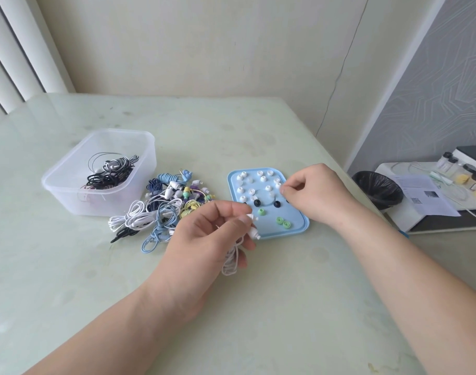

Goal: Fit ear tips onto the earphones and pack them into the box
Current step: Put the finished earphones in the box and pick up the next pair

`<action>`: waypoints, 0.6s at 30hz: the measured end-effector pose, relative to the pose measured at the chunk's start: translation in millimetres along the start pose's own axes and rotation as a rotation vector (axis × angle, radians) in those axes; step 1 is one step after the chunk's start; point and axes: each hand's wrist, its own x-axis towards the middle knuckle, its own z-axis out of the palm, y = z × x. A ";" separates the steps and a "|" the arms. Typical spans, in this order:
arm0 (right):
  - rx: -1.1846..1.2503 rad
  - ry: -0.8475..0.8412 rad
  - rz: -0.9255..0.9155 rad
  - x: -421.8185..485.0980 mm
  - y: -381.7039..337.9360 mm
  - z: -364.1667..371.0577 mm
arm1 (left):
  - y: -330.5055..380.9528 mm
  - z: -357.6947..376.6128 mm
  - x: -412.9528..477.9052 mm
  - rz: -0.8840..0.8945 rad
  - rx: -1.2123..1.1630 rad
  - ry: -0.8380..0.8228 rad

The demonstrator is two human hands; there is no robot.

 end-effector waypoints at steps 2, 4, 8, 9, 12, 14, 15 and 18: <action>-0.008 0.005 -0.034 -1.9 -0.7 -0.3 | -1.1 0.7 -0.2 0.007 -0.011 0.008; 0.048 0.060 -0.065 -6.4 -5.4 -3.6 | -1.3 0.5 -0.6 0.016 -0.011 0.008; 0.534 0.132 -0.025 -30.9 -28.3 -16.6 | -0.3 0.9 -1.2 0.018 -0.011 0.010; 0.658 0.091 0.005 -40.7 -34.3 -17.7 | -0.5 1.0 -1.1 0.021 -0.010 0.010; 0.846 -0.024 0.068 -71.4 -41.7 -10.0 | -1.6 0.6 -1.0 0.030 0.009 0.020; 0.927 -0.084 0.111 -85.7 -39.1 -2.2 | -2.0 0.5 -1.5 0.031 0.014 0.025; 0.972 -0.112 0.138 -90.2 -37.0 0.6 | -2.1 0.6 -1.5 0.031 0.013 0.028; 1.088 -0.173 0.188 -96.9 -31.7 5.1 | -3.2 -0.6 -1.3 0.031 0.014 0.036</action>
